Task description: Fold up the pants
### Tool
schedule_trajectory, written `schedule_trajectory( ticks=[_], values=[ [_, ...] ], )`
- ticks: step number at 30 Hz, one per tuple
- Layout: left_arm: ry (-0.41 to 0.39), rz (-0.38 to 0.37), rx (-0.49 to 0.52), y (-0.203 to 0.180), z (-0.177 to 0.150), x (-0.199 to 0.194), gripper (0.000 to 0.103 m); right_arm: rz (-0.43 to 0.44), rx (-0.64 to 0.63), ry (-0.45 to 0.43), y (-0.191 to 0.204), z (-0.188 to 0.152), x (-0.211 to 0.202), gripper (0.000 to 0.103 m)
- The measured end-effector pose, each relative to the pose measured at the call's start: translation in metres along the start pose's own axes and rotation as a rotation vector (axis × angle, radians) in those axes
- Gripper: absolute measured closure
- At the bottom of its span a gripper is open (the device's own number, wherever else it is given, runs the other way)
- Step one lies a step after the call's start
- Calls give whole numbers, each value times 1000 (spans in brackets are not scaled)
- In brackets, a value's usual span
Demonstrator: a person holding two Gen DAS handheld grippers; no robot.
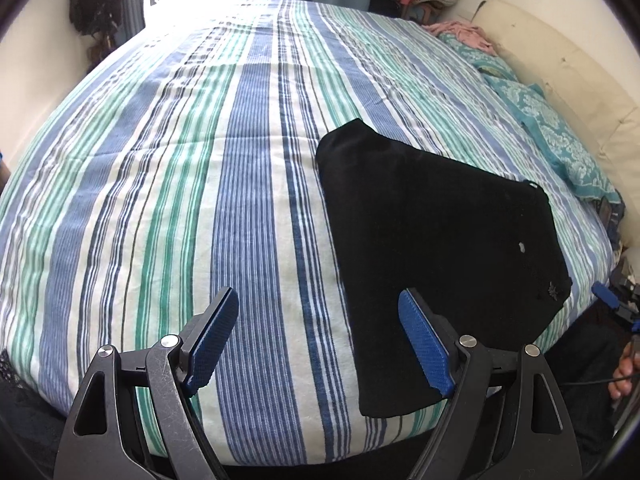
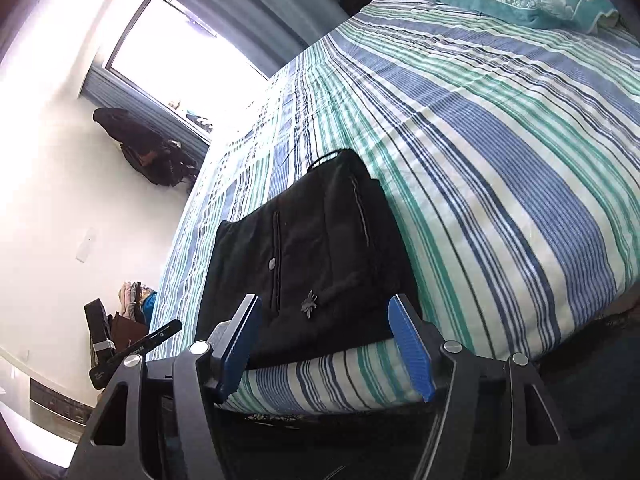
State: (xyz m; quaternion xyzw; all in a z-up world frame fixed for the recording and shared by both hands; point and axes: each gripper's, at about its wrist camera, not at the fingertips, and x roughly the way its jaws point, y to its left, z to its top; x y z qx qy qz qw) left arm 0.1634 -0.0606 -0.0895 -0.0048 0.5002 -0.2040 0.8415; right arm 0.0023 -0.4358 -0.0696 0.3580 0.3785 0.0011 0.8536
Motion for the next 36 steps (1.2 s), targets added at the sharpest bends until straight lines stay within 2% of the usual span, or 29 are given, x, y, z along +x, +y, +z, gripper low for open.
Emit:
schedule_trajectory(
  ticks=[1,4,7,10,12,16,19,20,21,22,23,24,25,27,29,31,36],
  values=[
    [23,-21,-12,4,5,4,19,13,-13,4,-4,11,2,37],
    [98,-109,-54,10,17,21,19,48,-2,93,-26,40,25,37],
    [153,-172,-61,2,24,39,19,124,20,224,-44,57,59,37],
    [168,-187,-38,-8,24,51,19,100,13,304,-53,64,89,34],
    [180,-201,-42,-12,25,59,19,90,-14,336,-54,65,103,28],
    [218,-218,-64,-15,28,78,19,136,-17,397,-55,66,126,22],
    [232,-272,-71,-23,31,89,18,159,-9,441,-50,64,144,17],
    [235,-293,-74,-27,32,92,23,159,-26,445,-42,61,150,17],
    [240,-287,-72,-31,33,94,34,177,-50,450,-35,60,155,18],
    [232,-254,-61,-35,34,94,41,177,-78,463,-27,58,159,19],
    [220,-236,-46,-38,34,92,59,146,-127,474,-19,57,163,28],
    [201,-227,-34,-40,35,87,74,113,-184,483,-11,55,165,43],
    [186,-238,-24,-41,36,81,80,117,-212,485,-5,55,164,49],
    [153,-231,9,-46,38,66,82,110,-256,468,8,56,157,60],
    [118,-236,24,-48,41,49,83,107,-308,442,26,58,146,64],
    [80,-257,-1,-41,52,32,83,148,-325,402,46,65,136,65],
    [-32,-222,-28,-6,108,6,82,212,-373,306,102,99,145,66]
  ],
)
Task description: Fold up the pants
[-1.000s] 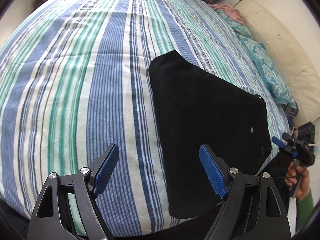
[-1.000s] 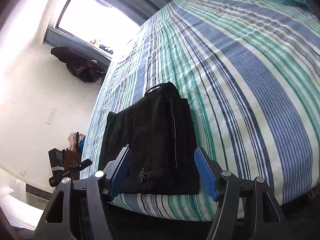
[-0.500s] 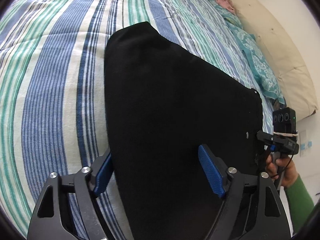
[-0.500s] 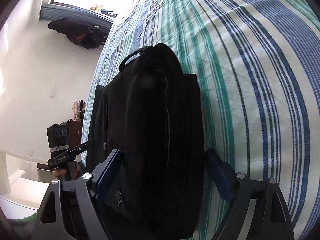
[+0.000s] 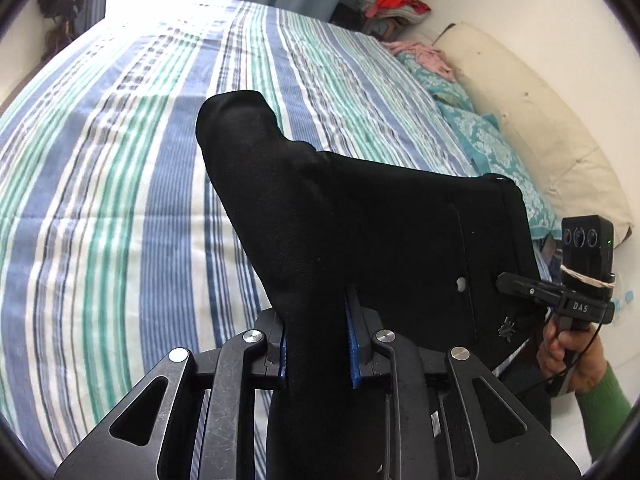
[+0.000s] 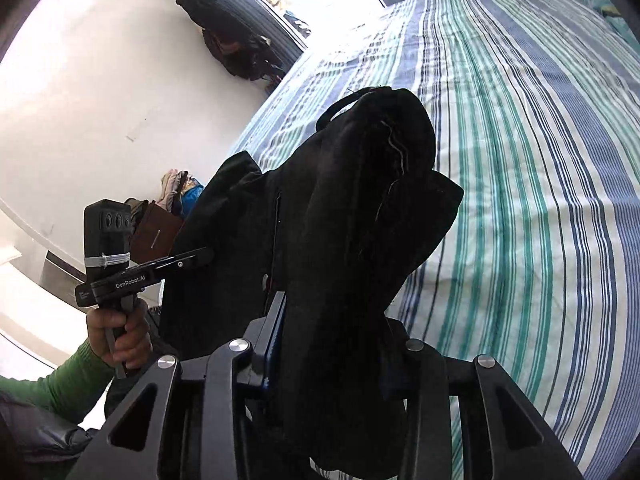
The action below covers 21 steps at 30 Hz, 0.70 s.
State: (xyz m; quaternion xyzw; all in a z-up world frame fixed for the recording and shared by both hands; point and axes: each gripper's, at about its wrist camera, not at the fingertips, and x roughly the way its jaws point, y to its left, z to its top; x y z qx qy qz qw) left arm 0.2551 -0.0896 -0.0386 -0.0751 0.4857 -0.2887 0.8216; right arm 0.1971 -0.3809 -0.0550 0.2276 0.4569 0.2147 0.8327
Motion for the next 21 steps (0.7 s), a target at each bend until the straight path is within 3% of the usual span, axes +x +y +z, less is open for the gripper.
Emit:
schedule_trajectory(
  ticks=[4,8,11,13,14,16,18,19,21],
  values=[
    [-59,74,13,26,48,-4,82,6,-28,-49,9,63,30,66],
    [-61,160,0,54,75,25,79,-11,-39,-52,8,109,74,66],
    [32,351,-9,78,70,77,52,-85,29,-6,-20,120,110,55],
    [85,472,6,90,54,99,54,-221,115,69,-49,110,132,53],
    [60,480,14,90,46,95,49,-272,152,86,-63,103,134,53],
    [-20,475,17,95,23,63,39,-219,224,5,-80,88,113,51],
    [-104,498,47,86,6,32,19,-211,254,-85,-85,70,79,39],
    [-147,509,70,81,-1,18,16,-229,250,-115,-83,61,62,33],
    [-210,554,110,66,-15,-7,5,-298,224,-167,-76,47,34,7]
  ],
)
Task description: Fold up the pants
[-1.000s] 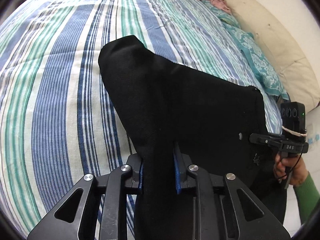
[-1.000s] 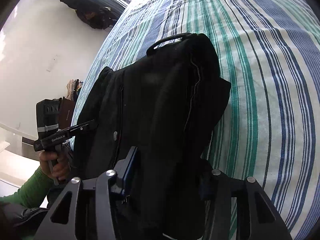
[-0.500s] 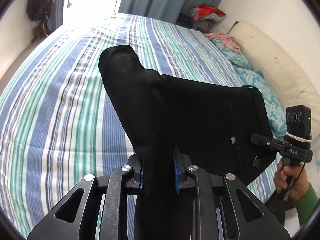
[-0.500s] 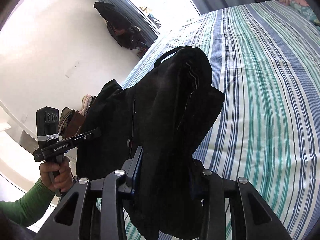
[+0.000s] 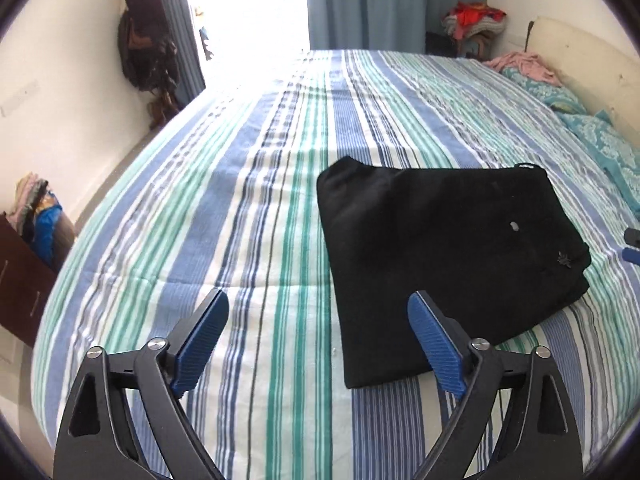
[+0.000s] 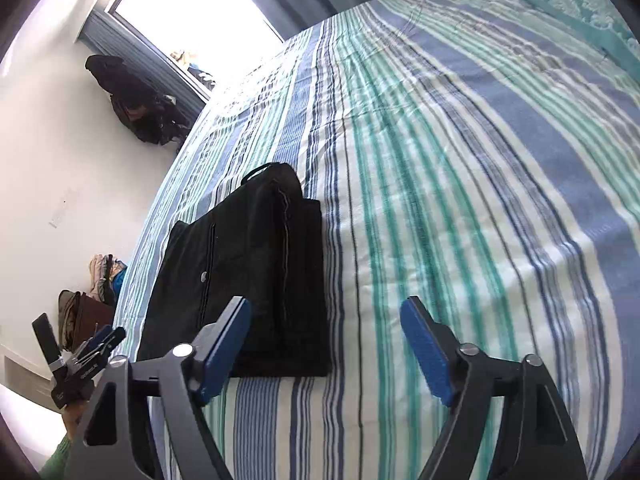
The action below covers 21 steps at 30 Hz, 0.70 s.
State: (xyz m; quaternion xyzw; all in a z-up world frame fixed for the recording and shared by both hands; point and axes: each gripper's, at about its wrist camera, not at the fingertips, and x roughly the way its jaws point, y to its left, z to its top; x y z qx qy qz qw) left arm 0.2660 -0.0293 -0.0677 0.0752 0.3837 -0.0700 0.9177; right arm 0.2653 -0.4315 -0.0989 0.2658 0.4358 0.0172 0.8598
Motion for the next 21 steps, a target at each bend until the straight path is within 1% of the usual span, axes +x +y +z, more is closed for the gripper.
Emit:
schedule_trajectory(
  ticks=[2,4,5,6,7,8,10,13,14,15,16,18,20,21],
  values=[
    [-47,40,19,-6,0,-26,4,-33,-25,-47,1,-13,-28,0],
    [-71,50,30,-16,-1,-47,1,-79,-58,-75,7,-26,-48,0],
    [-78,53,26,-22,-1,-57,1,-120,-84,-72,14,-34,-57,0],
    [-76,61,18,-25,-1,-66,1,-183,-118,-69,25,-42,-62,0],
    [-68,65,10,-29,-2,-73,1,-247,-153,-80,36,-50,-67,0],
    [-53,65,10,-32,-3,-80,1,-280,-186,-101,49,-59,-76,0],
    [-46,63,39,-43,-4,-95,1,-278,-234,-145,69,-77,-94,0],
    [-109,148,83,-56,-11,-126,1,-286,-283,-216,99,-100,-125,0],
    [-133,161,80,-59,-13,-137,1,-298,-301,-236,109,-104,-132,0],
    [-143,157,70,-61,-15,-146,1,-319,-320,-249,118,-109,-139,0],
    [-131,142,60,-63,-16,-152,1,-346,-338,-258,127,-114,-145,0],
    [-69,97,54,-66,-18,-158,1,-390,-354,-259,137,-123,-150,0],
    [-16,68,53,-71,-23,-161,1,-398,-340,-245,144,-132,-153,0],
    [-3,58,50,-72,-25,-163,1,-391,-329,-238,145,-138,-153,0]
  ],
)
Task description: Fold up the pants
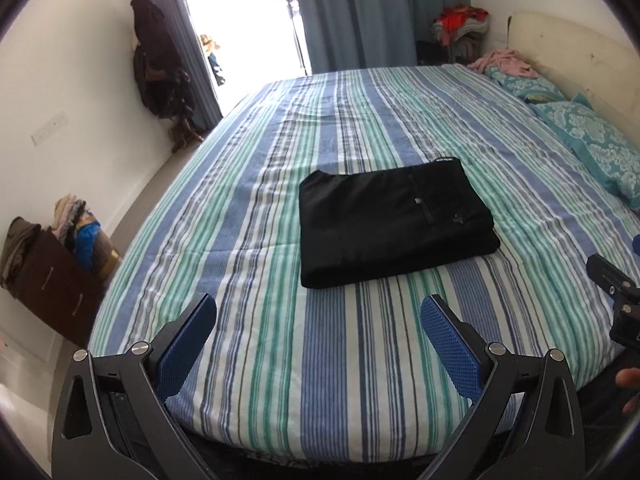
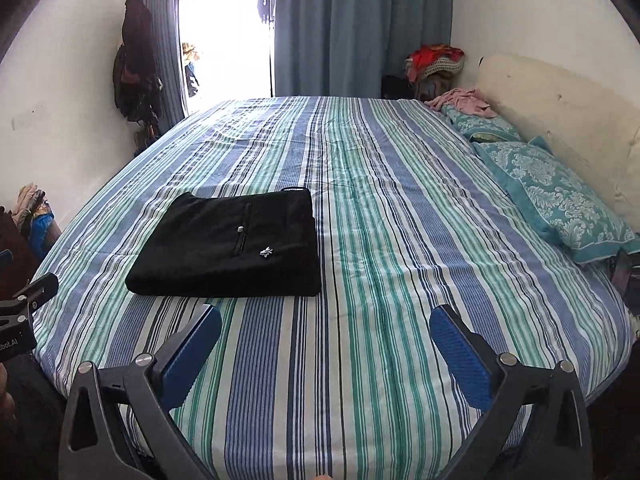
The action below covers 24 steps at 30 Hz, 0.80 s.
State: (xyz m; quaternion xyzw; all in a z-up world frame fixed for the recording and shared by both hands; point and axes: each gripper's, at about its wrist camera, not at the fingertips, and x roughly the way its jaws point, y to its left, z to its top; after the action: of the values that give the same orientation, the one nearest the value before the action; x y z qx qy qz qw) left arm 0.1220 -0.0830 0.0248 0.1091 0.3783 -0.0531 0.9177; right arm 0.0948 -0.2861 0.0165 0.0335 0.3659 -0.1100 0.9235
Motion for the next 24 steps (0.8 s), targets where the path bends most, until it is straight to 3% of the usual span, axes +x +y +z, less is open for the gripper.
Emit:
schedule_trajectory(
  ticks=[7,19,24],
  values=[
    [8,-19,8,-9,-24,-12,1,30,8,9,19,-29,-18,0],
    [75,-95,-77,3,-28,-1,1,-4,-61,-1,41,-20,-32,0],
    [77,-86,-78,5,-28,-1,1,0,-69,14,45,-18,-32,0]
  ],
)
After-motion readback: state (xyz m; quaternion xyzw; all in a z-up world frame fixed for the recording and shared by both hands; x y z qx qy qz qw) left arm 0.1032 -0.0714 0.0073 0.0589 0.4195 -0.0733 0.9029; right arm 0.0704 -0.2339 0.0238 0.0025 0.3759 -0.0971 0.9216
